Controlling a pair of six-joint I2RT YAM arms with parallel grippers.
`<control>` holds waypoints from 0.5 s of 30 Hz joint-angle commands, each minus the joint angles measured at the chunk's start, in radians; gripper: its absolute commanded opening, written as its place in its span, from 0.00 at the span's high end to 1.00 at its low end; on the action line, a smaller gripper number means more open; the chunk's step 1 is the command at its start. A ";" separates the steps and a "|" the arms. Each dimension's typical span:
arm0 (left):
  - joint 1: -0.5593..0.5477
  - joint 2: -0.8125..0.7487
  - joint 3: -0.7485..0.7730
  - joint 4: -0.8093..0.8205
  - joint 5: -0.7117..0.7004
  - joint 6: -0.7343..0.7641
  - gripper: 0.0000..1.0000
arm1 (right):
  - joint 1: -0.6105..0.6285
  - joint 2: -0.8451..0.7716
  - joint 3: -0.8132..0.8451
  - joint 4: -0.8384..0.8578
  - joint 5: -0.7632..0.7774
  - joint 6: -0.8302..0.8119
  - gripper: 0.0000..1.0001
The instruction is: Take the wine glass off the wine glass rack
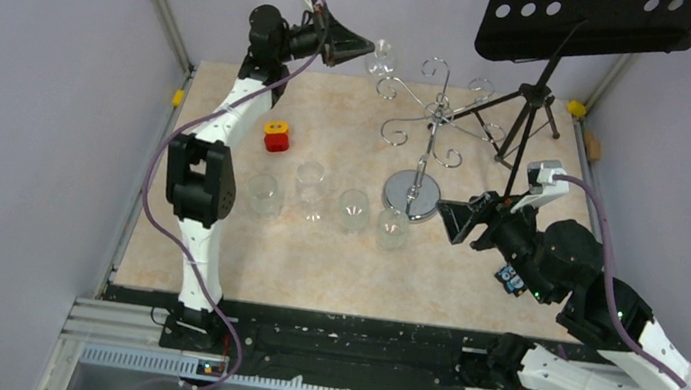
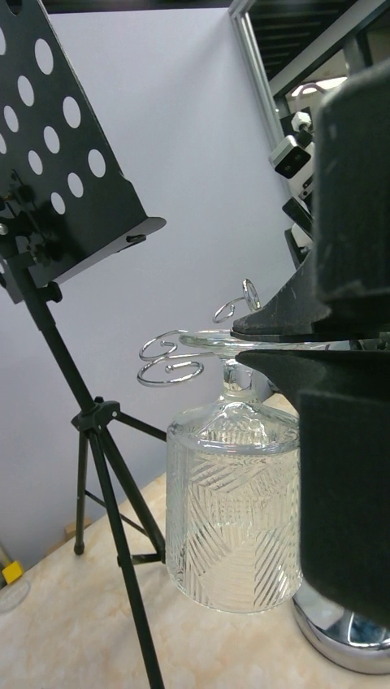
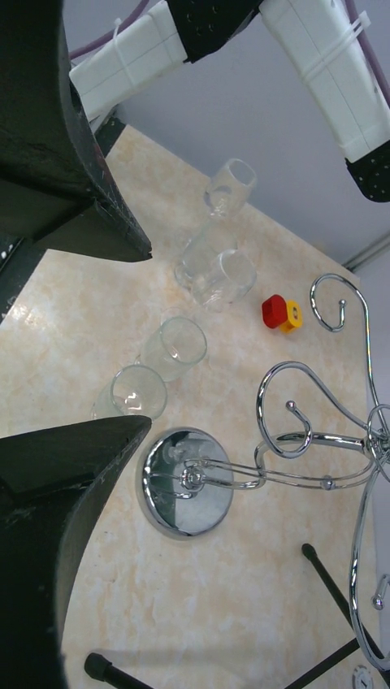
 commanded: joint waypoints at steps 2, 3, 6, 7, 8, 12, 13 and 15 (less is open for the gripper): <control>0.059 -0.212 -0.123 0.115 -0.068 -0.006 1.00 | 0.003 -0.001 0.001 0.063 -0.017 0.018 0.31; 0.070 -0.242 -0.156 0.115 -0.080 -0.004 1.00 | 0.003 0.003 0.004 0.061 -0.019 0.024 0.32; 0.097 -0.346 -0.271 0.101 -0.122 0.012 1.00 | 0.004 0.018 0.007 0.069 -0.035 0.037 0.33; 0.104 -0.383 -0.313 0.083 -0.133 0.024 1.00 | 0.004 0.021 0.005 0.076 -0.044 0.038 0.33; 0.110 -0.418 -0.341 0.059 -0.146 0.036 1.00 | 0.003 0.024 0.002 0.085 -0.054 0.041 0.33; 0.128 -0.573 -0.483 0.012 -0.201 0.035 1.00 | 0.003 0.029 -0.014 0.135 -0.092 0.049 0.33; 0.129 -0.615 -0.517 0.005 -0.219 0.025 1.00 | 0.003 0.028 -0.022 0.152 -0.104 0.052 0.33; 0.130 -0.703 -0.589 0.011 -0.253 -0.021 1.00 | 0.003 0.028 -0.039 0.202 -0.133 0.050 0.32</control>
